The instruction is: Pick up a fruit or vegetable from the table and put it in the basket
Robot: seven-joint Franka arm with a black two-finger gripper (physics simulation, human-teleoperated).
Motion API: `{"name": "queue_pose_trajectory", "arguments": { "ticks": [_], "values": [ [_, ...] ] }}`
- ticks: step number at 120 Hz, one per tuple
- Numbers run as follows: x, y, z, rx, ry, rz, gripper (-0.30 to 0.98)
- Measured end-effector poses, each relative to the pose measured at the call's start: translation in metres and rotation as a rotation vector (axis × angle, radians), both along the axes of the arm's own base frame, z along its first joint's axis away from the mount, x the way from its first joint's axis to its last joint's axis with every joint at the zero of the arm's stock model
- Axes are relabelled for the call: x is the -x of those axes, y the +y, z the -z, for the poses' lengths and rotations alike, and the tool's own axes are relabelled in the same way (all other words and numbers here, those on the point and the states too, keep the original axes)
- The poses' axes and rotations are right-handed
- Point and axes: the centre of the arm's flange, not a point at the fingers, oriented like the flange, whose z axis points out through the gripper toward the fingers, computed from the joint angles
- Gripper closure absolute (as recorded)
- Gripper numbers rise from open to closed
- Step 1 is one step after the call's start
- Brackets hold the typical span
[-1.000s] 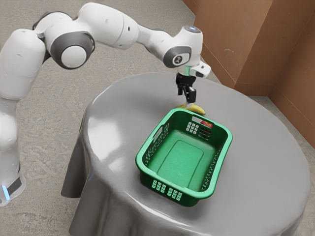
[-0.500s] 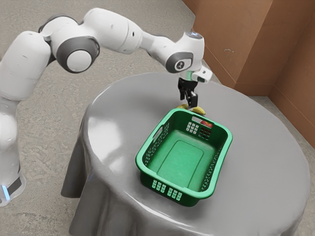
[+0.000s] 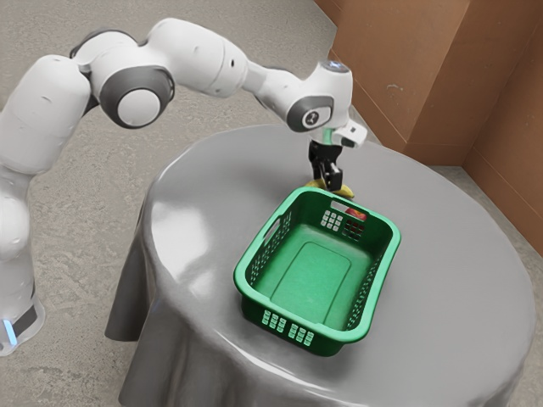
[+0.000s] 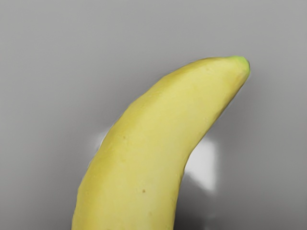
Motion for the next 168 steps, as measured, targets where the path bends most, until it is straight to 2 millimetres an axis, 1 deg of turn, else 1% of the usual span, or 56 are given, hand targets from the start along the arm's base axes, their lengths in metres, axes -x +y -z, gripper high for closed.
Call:
{"name": "queue_pose_trajectory", "arguments": {
  "ticks": [12,39,60,64,68,76,84,88,92,103,107,113,124,134,143,154,162,168],
  "values": [
    [-0.001,0.000,0.001,0.009,-0.004,-0.005,0.20],
    [-0.001,0.002,-0.005,0.017,-0.026,-0.018,0.45],
    [0.000,0.007,-0.012,0.016,-0.040,-0.037,0.48],
    [0.002,0.008,-0.020,0.013,-0.052,-0.040,0.47],
    [0.004,0.009,-0.035,0.009,-0.072,-0.045,0.48],
    [0.012,0.011,-0.072,-0.001,-0.124,-0.051,0.50],
    [0.024,0.007,-0.114,-0.006,-0.183,-0.052,0.50],
    [0.032,0.001,-0.137,-0.003,-0.215,-0.049,0.49],
    [0.042,-0.007,-0.154,0.011,-0.237,-0.045,0.50],
    [0.083,-0.047,-0.197,0.084,-0.293,-0.021,0.51],
    [0.096,-0.062,-0.208,0.105,-0.308,-0.008,0.51],
    [0.105,-0.083,-0.218,0.132,-0.321,0.011,0.51],
    [0.107,-0.116,-0.216,0.174,-0.314,0.041,0.52],
    [0.108,-0.138,-0.204,0.214,-0.286,0.049,0.51],
    [0.111,-0.150,-0.196,0.244,-0.267,0.044,0.50],
    [0.116,-0.157,-0.189,0.266,-0.251,0.029,0.50],
    [0.119,-0.163,-0.186,0.281,-0.247,0.019,0.49],
    [0.121,-0.173,-0.186,0.293,-0.246,0.020,0.49]
  ]
}}
